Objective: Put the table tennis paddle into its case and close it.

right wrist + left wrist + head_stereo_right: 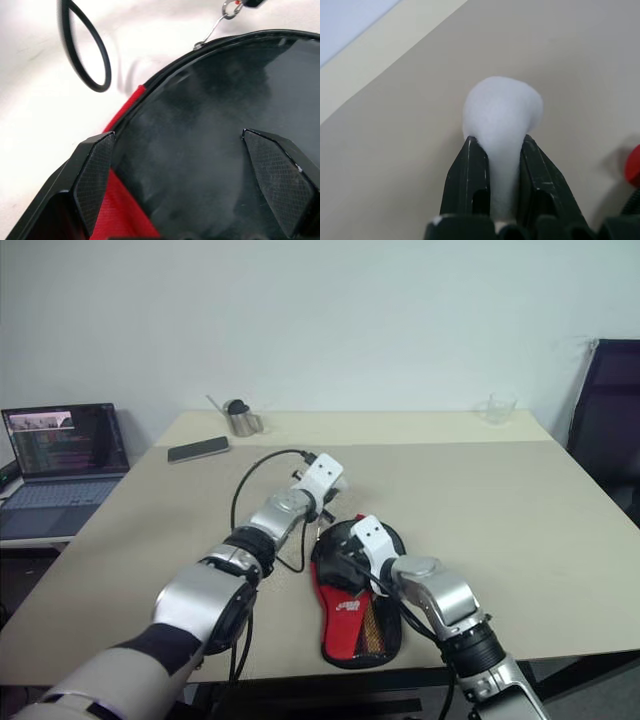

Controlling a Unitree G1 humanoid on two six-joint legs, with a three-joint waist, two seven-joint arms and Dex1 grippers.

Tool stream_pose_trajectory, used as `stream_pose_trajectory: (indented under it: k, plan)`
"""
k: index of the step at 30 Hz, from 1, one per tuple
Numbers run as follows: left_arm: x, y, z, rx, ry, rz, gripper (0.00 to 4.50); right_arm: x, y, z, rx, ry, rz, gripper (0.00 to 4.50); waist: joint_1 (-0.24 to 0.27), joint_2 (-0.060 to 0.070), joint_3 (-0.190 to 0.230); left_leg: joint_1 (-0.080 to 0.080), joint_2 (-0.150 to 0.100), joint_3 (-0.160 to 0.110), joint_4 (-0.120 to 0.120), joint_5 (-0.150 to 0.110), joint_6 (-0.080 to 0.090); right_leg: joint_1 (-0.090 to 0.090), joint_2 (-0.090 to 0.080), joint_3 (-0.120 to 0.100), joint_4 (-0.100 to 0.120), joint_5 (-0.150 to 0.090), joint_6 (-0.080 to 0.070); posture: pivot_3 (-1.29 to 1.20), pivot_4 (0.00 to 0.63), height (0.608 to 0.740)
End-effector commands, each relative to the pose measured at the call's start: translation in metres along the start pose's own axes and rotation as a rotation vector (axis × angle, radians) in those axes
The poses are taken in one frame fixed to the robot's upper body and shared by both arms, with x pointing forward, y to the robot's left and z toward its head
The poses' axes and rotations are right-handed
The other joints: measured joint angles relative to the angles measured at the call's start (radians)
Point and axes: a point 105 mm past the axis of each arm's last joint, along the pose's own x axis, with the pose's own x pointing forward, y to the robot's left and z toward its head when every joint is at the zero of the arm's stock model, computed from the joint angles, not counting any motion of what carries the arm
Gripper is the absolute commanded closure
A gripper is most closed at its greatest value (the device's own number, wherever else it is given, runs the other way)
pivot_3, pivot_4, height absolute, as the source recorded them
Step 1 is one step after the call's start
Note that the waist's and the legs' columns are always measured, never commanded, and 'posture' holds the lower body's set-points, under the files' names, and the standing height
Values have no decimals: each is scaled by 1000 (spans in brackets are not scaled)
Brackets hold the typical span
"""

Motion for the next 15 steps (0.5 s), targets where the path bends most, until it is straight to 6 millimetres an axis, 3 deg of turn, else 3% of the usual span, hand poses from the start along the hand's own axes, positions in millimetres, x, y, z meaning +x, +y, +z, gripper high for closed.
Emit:
stream_pose_trajectory:
  k: [1,8,15]
  plan:
    - [1,2,30,131,-70,70,4193,-1,10,-33,59,129,44,0,2,0,0,0,-1,0,0,0,0,0,0,0,0,-1,1,0,150,740]
    - [2,-7,47,319,-101,126,4193,-7,15,-36,68,142,42,0,4,0,0,0,-1,0,0,-1,2,0,0,-1,0,-3,4,0,150,740]
    - [3,-38,70,456,-210,66,4193,-11,16,-37,81,141,33,0,5,0,1,0,-2,0,0,-1,1,0,0,-1,0,-3,4,0,150,740]
